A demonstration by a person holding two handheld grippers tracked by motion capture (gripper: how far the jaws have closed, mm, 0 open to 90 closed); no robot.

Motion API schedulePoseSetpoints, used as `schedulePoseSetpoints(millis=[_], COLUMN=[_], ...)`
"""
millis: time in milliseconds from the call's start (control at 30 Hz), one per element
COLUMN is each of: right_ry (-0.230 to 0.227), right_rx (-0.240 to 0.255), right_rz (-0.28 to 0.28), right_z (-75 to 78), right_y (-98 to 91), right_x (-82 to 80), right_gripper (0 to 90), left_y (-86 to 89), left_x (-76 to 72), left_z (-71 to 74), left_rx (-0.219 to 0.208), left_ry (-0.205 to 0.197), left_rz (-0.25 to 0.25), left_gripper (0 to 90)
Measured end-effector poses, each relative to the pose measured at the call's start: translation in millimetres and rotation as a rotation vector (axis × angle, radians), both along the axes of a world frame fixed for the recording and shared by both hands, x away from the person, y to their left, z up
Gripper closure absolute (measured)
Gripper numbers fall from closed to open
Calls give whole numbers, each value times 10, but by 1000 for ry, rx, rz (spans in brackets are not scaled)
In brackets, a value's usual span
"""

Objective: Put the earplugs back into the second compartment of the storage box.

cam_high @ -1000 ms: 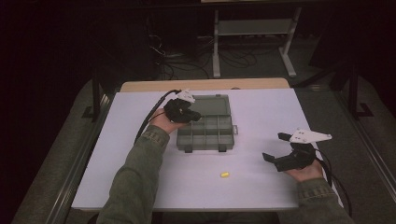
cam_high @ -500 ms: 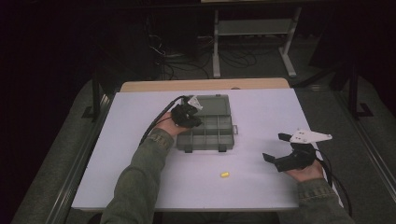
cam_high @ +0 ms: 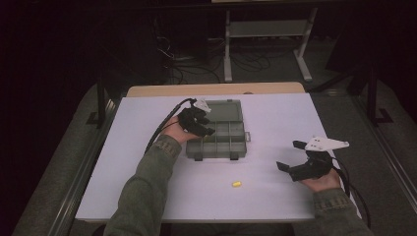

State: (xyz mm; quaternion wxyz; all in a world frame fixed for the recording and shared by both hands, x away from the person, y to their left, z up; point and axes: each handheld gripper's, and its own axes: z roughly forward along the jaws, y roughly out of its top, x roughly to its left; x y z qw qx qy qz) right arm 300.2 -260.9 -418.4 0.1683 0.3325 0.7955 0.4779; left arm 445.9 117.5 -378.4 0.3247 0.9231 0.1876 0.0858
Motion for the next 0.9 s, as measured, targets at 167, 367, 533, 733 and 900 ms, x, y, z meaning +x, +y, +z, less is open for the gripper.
schedulePoseSetpoints(millis=[167, 367, 533, 733, 900], right_ry=[1, 0, -2, -4, -4], right_rx=[-4, -3, -2, -2, -2], right_rz=[1, -1, -1, -2, -2], right_z=[-1, 0, 0, 0, 0], right_y=[4, 2, -1, -4, -4], right_x=[-2, -2, -2, -1, -2], right_gripper=[0, 0, 0, 0, 0], left_y=[-49, -151, -196, -235, -286], left_x=[-88, -199, -241, -333, -437], left_z=[59, 119, 130, 129, 94], left_rx=[-34, -66, -86, -155, -147], left_ry=[6, -19, 0, 16, 9], left_rz=[-30, -35, -64, -68, -97], left_gripper=[313, 137, 61, 0, 0])
